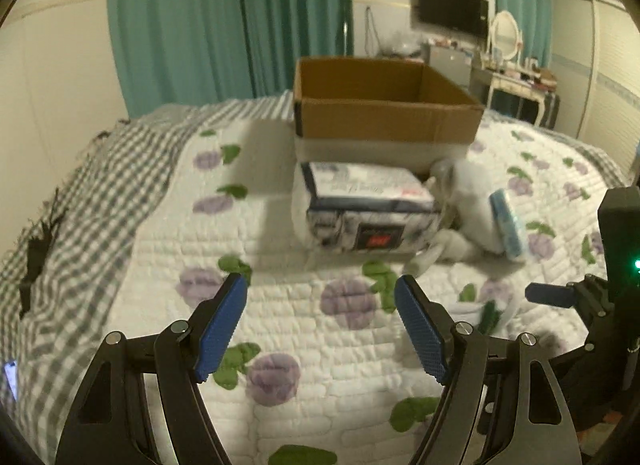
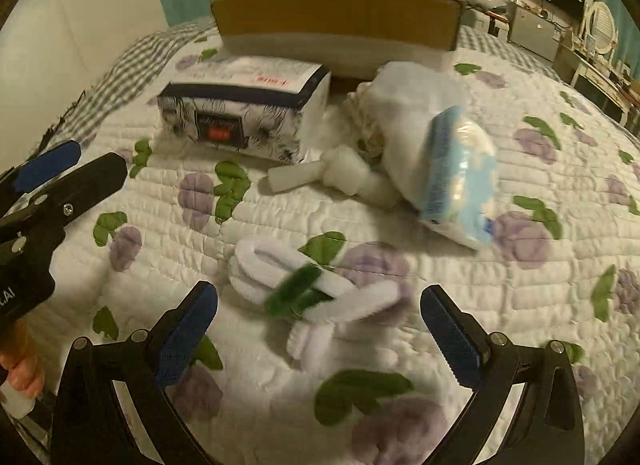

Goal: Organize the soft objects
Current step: 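Grasp the white socks with green band with the right gripper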

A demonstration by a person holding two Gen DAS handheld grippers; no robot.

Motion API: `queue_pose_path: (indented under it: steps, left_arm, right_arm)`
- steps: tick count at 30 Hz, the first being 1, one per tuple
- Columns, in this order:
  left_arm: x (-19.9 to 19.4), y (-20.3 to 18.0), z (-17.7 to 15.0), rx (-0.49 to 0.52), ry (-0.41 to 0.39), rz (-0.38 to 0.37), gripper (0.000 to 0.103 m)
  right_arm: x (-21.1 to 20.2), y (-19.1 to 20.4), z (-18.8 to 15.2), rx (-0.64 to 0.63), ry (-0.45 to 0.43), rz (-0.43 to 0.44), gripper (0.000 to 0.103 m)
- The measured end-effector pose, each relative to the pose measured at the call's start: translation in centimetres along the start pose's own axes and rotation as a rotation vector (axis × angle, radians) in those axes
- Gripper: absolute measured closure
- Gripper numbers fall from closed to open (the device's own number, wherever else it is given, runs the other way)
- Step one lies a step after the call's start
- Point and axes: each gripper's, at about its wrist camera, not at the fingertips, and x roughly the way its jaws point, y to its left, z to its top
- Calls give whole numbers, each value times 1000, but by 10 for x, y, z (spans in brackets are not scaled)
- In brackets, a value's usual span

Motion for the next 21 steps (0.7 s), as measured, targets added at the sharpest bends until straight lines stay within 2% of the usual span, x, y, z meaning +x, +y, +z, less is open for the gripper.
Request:
queue_pose_path:
  steps: [4,12,15,18,19,20,21]
  left_arm:
    - [11,4,-5,-5,30,1,26]
    - [18,6,-11,-13,53,-7,26]
    - [18,5,-10,-12,53,-11,25]
    - [17,2,-9,-7,53,-8,26]
    - [16,1,-8,-7,53,-5,26]
    - [15,0,-7,-9,51,-5,26]
    - [14,-1,-6,-10,50,-7,26]
  right_arm:
    - [15,-2,2,45,22,-2,1]
    - [30,4,5,51,34,-46,3]
    - [27,2,3,37,23,-71,19]
    - [16,-8,2,54,2,-50,38]
    - [11,-12,2,62,-8,-47,50]
    - [5,-15,2,68,-18,-40,57]
    - [-1,-19,0,73,-25,-25,60]
